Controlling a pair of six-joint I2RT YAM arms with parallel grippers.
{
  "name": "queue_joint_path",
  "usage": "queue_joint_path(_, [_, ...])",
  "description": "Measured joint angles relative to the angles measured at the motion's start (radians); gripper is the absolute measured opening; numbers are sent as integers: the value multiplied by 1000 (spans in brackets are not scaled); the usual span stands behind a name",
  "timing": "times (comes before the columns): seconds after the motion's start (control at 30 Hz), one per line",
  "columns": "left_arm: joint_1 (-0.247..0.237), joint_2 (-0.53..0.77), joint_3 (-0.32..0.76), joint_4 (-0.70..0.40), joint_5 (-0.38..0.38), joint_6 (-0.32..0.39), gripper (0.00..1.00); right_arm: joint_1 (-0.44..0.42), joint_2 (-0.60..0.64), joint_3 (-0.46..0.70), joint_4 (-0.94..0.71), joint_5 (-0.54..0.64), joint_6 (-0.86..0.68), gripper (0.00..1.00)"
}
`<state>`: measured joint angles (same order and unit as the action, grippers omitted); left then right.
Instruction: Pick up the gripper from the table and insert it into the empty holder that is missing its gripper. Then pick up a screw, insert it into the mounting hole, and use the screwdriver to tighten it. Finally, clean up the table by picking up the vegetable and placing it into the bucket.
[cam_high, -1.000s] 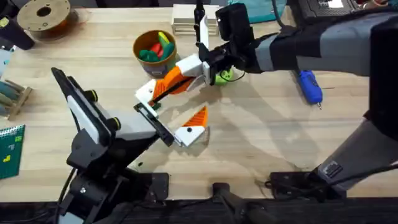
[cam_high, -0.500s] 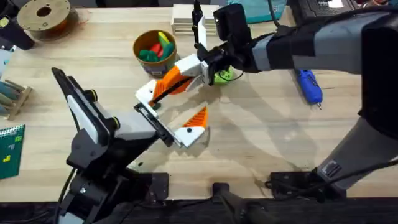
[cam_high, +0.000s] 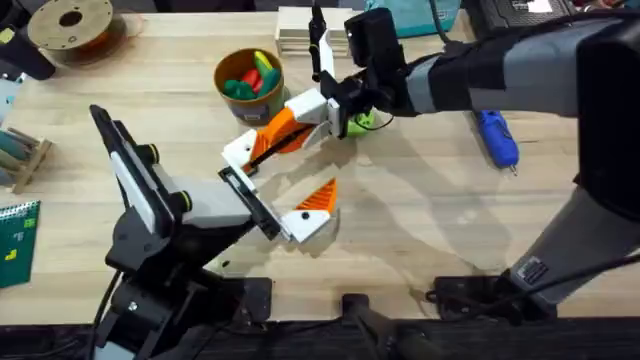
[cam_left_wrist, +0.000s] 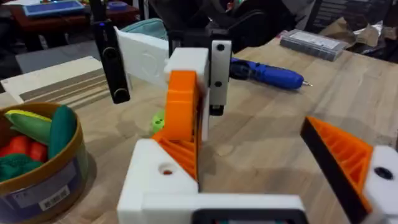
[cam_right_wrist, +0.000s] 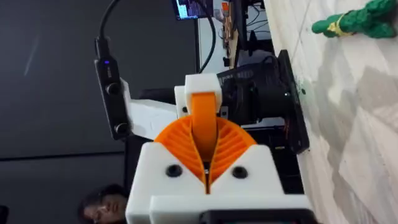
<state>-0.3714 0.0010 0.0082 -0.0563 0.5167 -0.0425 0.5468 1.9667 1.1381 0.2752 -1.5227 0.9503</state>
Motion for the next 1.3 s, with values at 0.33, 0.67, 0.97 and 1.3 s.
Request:
queue_joint_path(0.33, [-4, 0, 0, -1, 39, 1, 987, 13, 0, 0, 41, -1, 4, 354])
queue_joint_path(0.67, [-27, 0, 0, -4, 205, 4, 987, 4, 0, 0, 62, 0, 8, 864])
queue_joint_path(0.97, [-27, 0, 0, -4, 220, 4, 987, -149, -5, 0, 59, 169, -59, 882])
queue_joint_path(1.3, [-27, 0, 0, -4, 220, 4, 987, -270, -205, 2, -401, 232, -327, 882])
